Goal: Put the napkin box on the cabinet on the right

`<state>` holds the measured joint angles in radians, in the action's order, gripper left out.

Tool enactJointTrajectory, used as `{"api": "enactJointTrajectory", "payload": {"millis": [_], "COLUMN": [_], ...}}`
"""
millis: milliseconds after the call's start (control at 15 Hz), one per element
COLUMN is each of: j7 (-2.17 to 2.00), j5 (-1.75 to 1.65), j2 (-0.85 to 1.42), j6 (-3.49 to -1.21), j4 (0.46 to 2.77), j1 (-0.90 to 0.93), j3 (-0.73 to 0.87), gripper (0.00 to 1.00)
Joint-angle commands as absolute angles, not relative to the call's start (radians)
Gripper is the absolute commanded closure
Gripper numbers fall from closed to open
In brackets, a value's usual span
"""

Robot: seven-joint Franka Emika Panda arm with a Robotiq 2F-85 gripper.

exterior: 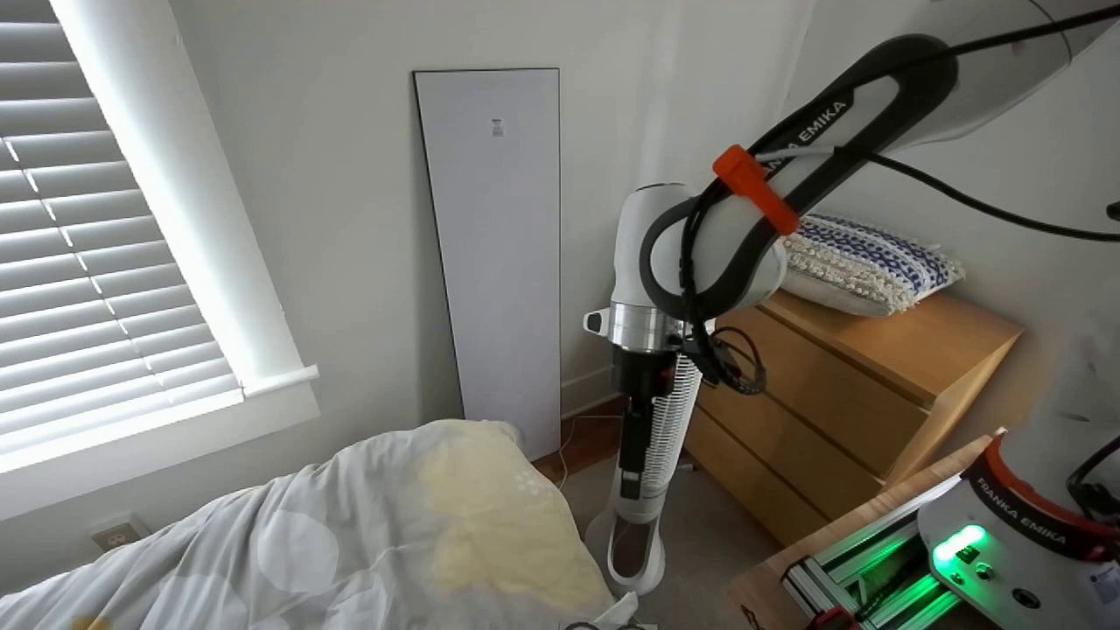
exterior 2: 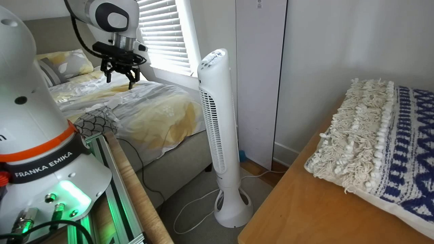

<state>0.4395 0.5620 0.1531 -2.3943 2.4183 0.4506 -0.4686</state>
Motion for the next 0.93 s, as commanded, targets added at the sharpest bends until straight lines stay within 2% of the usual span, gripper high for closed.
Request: {"api": "enactJointTrajectory", "payload": {"millis": [0,867], "j7": [0.549,0.798], "j5": [0.581,0.600], "j2": [0.253,0.731], "j6": [-2.386,-2.423], "j4": [2.347,2.149], "j1": [0.426,0.330], "j3": [-0.502,-0.662], "gripper": [0.00,0.00]}}
